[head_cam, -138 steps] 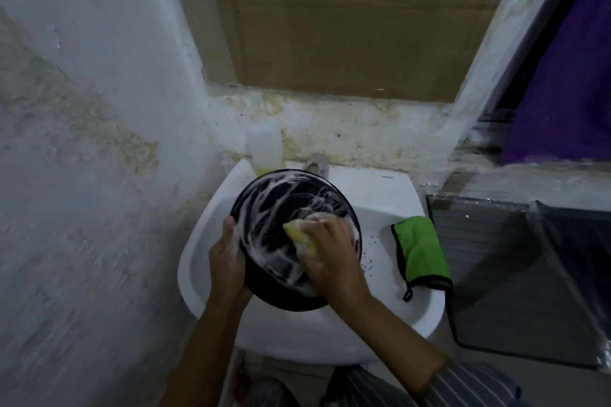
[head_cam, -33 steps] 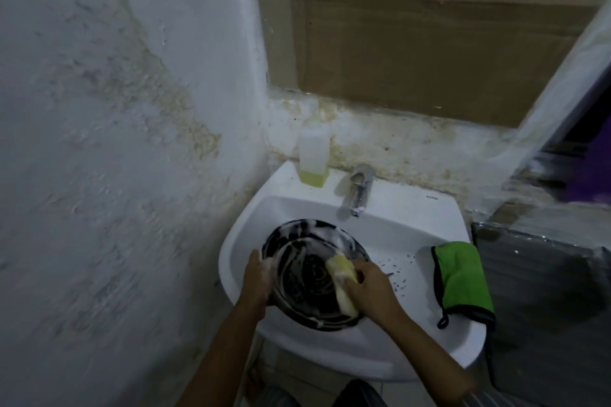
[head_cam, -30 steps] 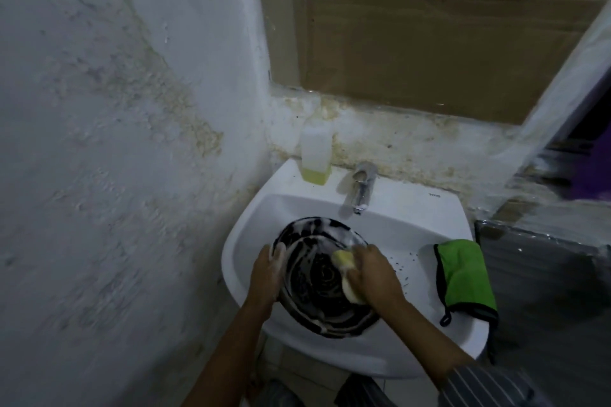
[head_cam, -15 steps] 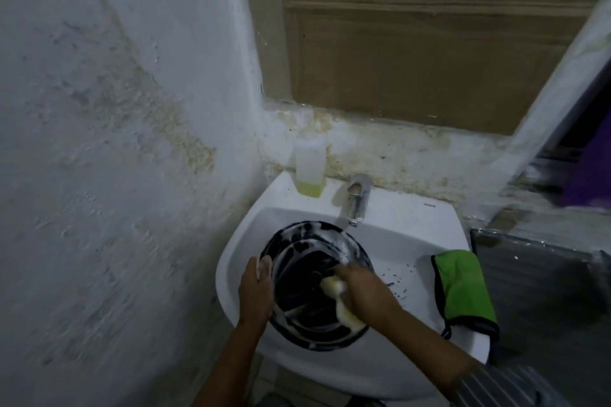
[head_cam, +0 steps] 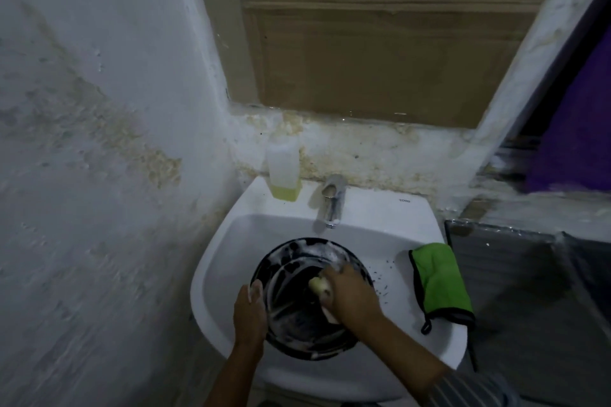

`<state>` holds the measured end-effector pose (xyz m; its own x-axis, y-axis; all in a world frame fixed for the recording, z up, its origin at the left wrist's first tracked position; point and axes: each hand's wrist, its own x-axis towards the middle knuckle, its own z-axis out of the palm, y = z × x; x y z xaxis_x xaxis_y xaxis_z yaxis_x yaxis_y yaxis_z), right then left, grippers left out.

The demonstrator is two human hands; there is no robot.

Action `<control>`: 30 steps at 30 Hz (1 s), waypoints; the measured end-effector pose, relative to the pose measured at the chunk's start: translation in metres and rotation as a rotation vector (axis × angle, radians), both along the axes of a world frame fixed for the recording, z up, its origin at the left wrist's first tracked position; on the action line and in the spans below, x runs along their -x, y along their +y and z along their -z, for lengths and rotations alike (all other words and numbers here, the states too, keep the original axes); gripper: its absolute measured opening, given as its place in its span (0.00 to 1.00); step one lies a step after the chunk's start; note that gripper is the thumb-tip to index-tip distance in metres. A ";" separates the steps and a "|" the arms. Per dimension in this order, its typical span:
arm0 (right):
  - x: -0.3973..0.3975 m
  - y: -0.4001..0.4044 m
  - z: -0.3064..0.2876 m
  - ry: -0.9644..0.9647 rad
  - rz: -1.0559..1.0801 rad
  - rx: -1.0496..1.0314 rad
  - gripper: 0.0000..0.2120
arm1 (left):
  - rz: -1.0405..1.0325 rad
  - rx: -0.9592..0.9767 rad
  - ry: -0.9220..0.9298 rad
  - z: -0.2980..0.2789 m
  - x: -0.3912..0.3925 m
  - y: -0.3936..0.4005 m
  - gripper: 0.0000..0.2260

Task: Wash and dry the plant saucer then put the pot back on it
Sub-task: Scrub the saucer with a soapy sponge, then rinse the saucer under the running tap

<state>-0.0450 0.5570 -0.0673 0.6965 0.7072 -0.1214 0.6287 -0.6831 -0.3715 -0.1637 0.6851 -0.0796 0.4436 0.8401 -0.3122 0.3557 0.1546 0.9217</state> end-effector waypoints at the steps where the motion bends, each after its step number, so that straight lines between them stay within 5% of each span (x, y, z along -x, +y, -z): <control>1: -0.008 -0.005 -0.003 0.042 0.011 -0.028 0.20 | 0.010 0.004 0.015 -0.001 0.000 0.001 0.12; 5: -0.032 -0.020 -0.023 0.368 0.173 -0.229 0.18 | 0.090 -0.017 0.037 -0.001 -0.003 0.004 0.14; 10: -0.060 -0.048 -0.050 1.385 0.660 -0.694 0.16 | 0.111 0.035 0.051 0.001 -0.011 0.002 0.10; 12: -0.078 -0.059 -0.053 1.488 0.701 -0.708 0.16 | 0.119 0.074 0.065 0.003 -0.013 0.002 0.10; 18: -0.149 -0.050 -0.052 1.042 0.701 -0.600 0.12 | 0.153 0.109 0.190 0.008 -0.019 0.005 0.22; 24: -0.193 -0.012 -0.041 0.259 0.566 -0.247 0.28 | 0.153 0.113 0.207 0.008 -0.028 0.007 0.25; 30: -0.185 0.005 -0.030 0.080 0.519 0.010 0.30 | 0.164 0.143 0.192 0.008 -0.032 0.009 0.26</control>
